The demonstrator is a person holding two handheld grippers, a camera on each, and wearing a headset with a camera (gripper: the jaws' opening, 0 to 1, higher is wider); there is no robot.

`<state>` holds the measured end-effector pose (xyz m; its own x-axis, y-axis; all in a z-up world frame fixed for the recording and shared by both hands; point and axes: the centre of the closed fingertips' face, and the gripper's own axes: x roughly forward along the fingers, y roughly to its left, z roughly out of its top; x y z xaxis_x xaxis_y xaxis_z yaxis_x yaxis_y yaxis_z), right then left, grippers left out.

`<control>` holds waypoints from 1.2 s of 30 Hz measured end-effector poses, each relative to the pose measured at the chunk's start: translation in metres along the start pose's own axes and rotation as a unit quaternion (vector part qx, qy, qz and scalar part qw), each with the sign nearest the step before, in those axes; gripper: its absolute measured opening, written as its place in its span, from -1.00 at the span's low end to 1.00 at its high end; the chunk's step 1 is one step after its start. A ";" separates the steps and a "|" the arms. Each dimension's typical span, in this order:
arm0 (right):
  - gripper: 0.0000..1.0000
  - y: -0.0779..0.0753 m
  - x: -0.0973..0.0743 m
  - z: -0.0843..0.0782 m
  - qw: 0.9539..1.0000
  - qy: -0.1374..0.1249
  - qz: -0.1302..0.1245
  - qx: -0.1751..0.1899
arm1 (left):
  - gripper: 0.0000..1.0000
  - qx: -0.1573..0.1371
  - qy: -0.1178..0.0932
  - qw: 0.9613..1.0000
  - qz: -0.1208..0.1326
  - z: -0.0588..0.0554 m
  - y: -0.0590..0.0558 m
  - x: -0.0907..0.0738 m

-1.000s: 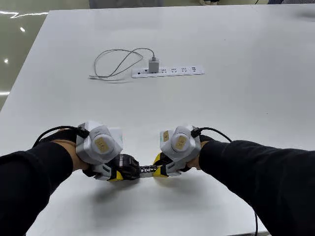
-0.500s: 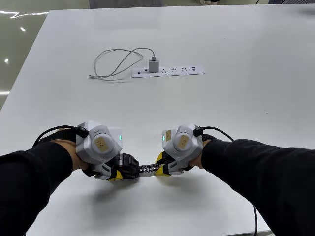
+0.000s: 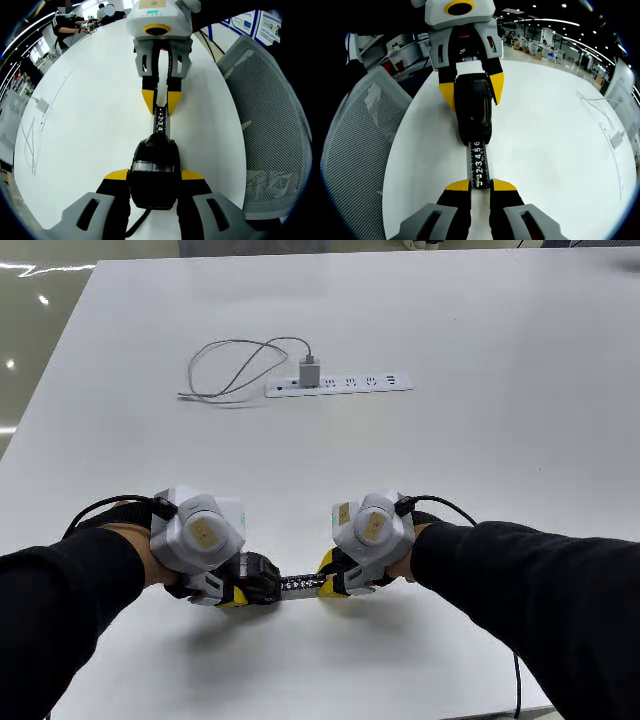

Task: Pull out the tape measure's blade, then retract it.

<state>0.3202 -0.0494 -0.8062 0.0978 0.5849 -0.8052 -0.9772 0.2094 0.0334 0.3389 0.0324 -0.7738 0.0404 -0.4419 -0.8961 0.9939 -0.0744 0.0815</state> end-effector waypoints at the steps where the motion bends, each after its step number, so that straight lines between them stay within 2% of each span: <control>1: -0.82 0.000 0.000 0.000 1.000 0.000 0.000 0.002 | -0.39 -0.001 0.000 1.000 0.000 0.000 0.000 0.000; 36: -0.82 -0.002 -0.010 -0.013 1.000 0.008 -0.005 0.007 | -0.39 -0.001 0.001 1.000 0.003 0.000 0.001 0.000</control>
<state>0.3182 -0.0658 -0.8059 0.1051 0.5695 -0.8153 -0.9732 0.2274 0.0334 0.3397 0.0322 -0.7740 0.0458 -0.4410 -0.8963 0.9939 -0.0699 0.0852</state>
